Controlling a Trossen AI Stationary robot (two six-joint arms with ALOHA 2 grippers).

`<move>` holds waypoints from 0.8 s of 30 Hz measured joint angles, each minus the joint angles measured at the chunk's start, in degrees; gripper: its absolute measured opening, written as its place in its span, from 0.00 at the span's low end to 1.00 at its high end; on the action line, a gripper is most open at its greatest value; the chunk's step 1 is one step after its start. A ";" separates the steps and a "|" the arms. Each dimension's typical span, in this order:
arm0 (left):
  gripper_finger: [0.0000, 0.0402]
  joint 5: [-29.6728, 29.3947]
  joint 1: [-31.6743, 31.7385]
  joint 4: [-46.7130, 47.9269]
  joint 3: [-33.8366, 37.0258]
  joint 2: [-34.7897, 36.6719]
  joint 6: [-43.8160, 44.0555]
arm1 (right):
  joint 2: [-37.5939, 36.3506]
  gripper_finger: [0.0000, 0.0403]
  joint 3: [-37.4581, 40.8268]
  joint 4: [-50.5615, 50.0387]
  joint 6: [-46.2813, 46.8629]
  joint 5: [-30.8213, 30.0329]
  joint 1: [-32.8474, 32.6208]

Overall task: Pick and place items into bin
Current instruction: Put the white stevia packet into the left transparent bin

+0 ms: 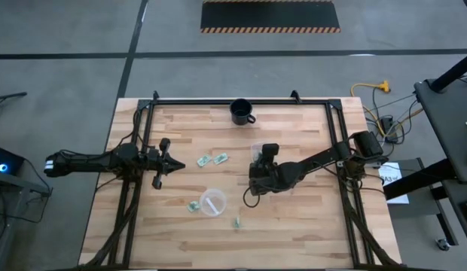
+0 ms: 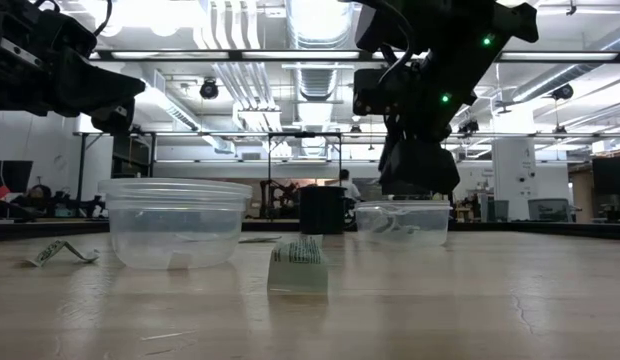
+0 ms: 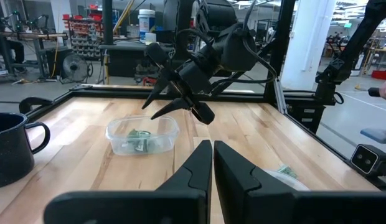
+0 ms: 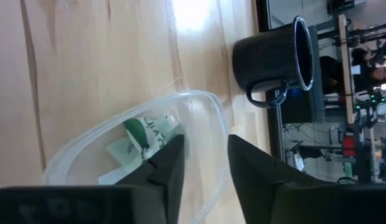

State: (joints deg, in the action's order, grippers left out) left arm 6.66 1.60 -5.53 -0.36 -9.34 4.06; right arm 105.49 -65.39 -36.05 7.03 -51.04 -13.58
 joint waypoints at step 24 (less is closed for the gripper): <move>0.00 0.00 0.00 0.01 0.00 0.00 0.00 | -0.15 0.36 0.02 0.25 -3.77 -0.08 0.00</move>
State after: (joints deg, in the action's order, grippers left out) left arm 6.66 1.60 -5.52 -0.36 -9.34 4.05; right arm 105.34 -65.36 -35.81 3.26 -51.11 -13.58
